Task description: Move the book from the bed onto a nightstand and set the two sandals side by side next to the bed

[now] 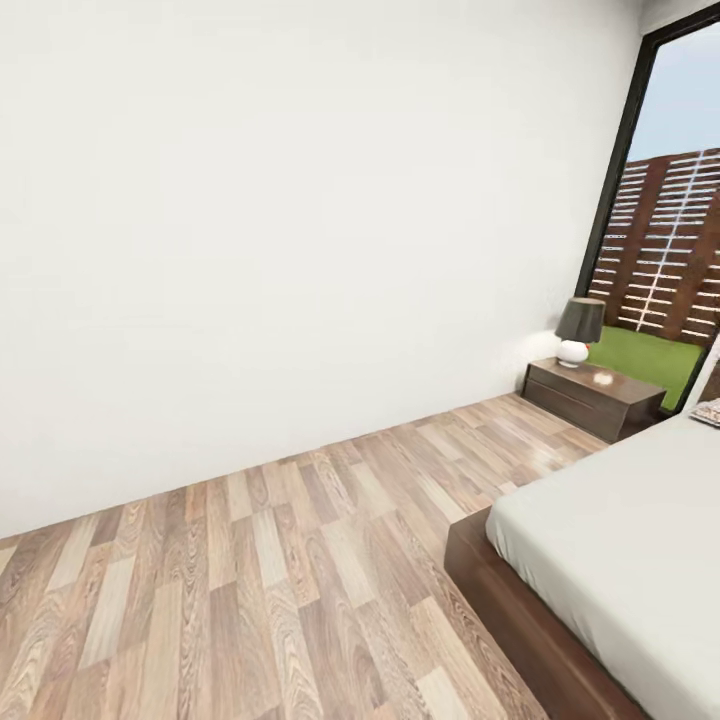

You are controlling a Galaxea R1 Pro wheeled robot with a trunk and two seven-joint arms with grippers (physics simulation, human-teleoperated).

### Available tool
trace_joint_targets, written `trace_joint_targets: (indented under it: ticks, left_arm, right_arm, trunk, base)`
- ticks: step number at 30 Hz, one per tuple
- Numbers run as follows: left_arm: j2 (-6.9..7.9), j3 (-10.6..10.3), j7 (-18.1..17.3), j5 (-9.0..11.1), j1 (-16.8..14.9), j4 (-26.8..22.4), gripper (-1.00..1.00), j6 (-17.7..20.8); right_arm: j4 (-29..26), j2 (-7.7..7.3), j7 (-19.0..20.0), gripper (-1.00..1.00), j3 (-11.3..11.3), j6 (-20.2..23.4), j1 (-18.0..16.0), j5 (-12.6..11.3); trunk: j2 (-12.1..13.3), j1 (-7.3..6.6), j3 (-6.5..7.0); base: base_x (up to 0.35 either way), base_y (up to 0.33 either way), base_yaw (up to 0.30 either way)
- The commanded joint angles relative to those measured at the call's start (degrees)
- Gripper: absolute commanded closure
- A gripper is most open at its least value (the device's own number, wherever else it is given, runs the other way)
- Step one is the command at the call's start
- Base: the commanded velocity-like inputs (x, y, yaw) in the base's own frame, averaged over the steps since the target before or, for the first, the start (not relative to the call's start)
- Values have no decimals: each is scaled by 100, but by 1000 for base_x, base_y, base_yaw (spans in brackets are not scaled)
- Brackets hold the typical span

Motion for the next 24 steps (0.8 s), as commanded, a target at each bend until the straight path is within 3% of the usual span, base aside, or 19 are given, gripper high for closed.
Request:
trace_joint_targets:
  ticks: [1,24]
  left_arm:
    - [0,2,-4,3,4,-11,-100,-6]
    - [18,-11,35,-22,4,92,-100,63]
  right_arm:
    - [7,0,1,-100,-1,-19,-4,0]
    - [7,-4,-3,-100,15,-24,-4,1]
  trunk:
    - [-3,0,-5]
    - [-3,0,-5]
  base:
    - [0,0,-275]
    - [0,0,-275]
